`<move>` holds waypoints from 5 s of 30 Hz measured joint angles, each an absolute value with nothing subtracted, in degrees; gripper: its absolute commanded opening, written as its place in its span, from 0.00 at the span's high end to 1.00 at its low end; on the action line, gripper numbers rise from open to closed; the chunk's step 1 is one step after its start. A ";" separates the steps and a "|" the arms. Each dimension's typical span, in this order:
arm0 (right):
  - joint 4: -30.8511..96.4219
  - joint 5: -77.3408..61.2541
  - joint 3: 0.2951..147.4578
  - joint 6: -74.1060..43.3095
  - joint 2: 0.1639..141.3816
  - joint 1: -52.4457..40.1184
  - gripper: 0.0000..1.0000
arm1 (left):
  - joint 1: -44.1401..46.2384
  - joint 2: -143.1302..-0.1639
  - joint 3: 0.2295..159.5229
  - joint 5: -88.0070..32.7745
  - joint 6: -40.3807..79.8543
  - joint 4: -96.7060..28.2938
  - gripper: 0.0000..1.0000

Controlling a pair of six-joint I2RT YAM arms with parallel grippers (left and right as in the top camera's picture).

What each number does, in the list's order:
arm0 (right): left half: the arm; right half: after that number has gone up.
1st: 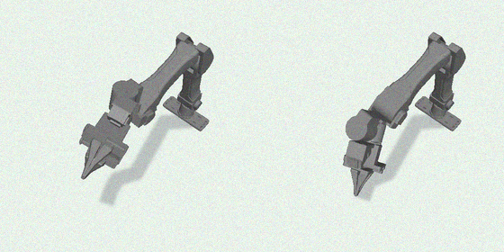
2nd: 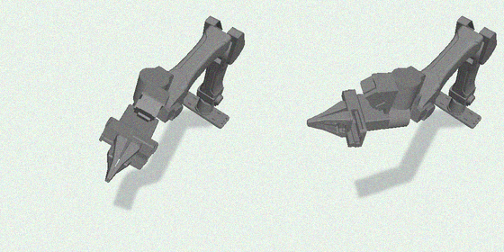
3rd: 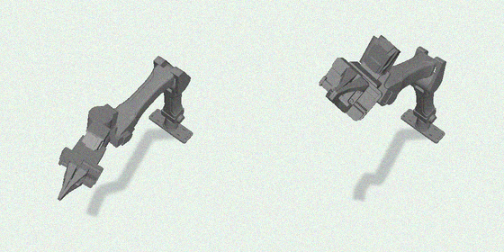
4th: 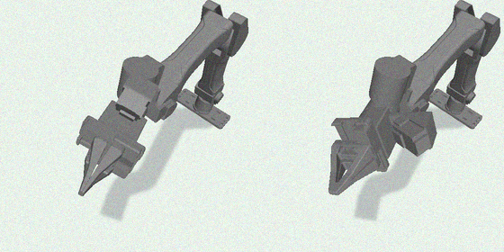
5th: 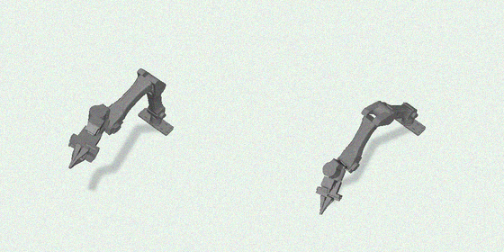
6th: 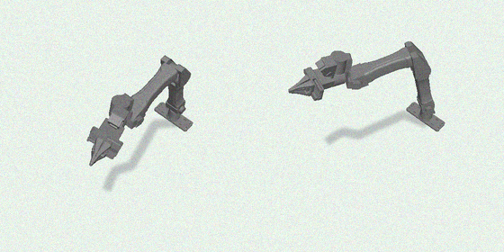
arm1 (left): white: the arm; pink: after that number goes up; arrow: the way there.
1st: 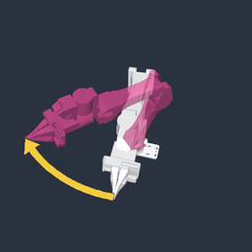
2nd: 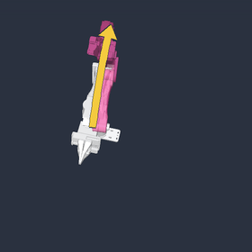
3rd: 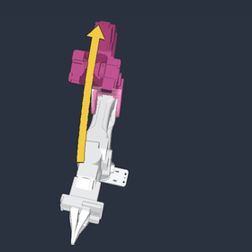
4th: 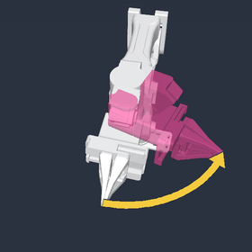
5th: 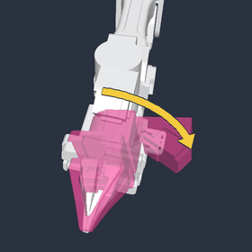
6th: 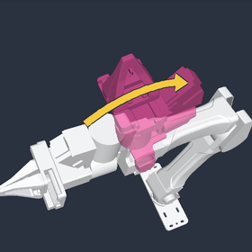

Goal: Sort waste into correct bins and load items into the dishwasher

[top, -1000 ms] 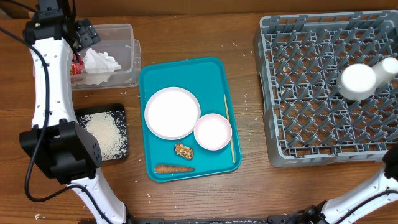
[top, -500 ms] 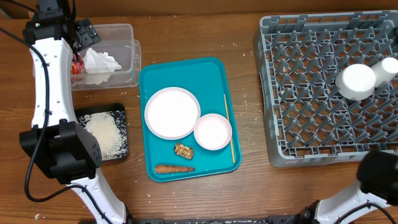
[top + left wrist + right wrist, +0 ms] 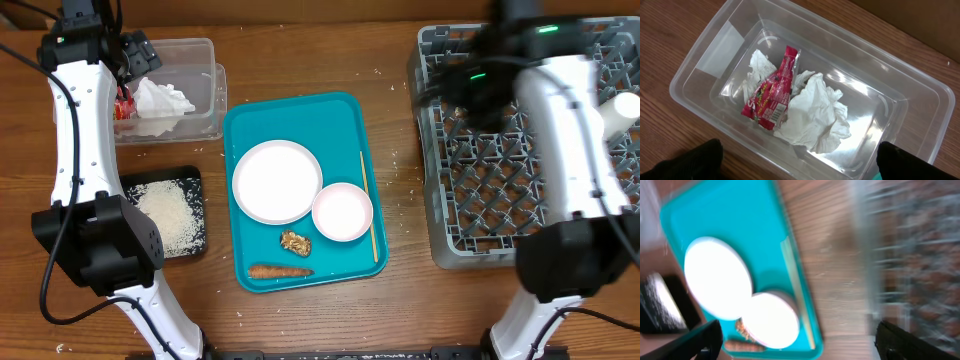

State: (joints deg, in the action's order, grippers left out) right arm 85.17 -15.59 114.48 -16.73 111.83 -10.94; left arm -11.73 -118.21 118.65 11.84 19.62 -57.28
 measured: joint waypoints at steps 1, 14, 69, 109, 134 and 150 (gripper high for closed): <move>83.61 -15.75 112.60 -17.17 111.83 -14.33 0.00 | -11.73 -118.21 118.65 11.84 19.62 -57.28 0.00; 66.52 -15.97 92.86 -20.56 111.94 -40.49 0.04 | -11.73 -118.21 118.65 11.84 19.62 -57.28 0.00; 74.70 -6.17 96.88 -22.15 120.20 -46.83 0.96 | -11.73 -118.21 118.65 11.84 19.62 -57.28 0.00; 70.46 -13.32 94.15 -23.79 120.18 -42.50 0.55 | -11.73 -118.21 118.65 11.84 19.62 -57.28 0.00; 68.60 -10.09 94.11 -26.96 120.70 -45.08 0.78 | -11.73 -118.21 118.65 11.84 19.62 -57.28 0.00; 68.62 -9.58 94.08 -27.11 121.91 -46.33 0.90 | -11.62 -118.21 118.65 11.81 19.62 -57.28 0.00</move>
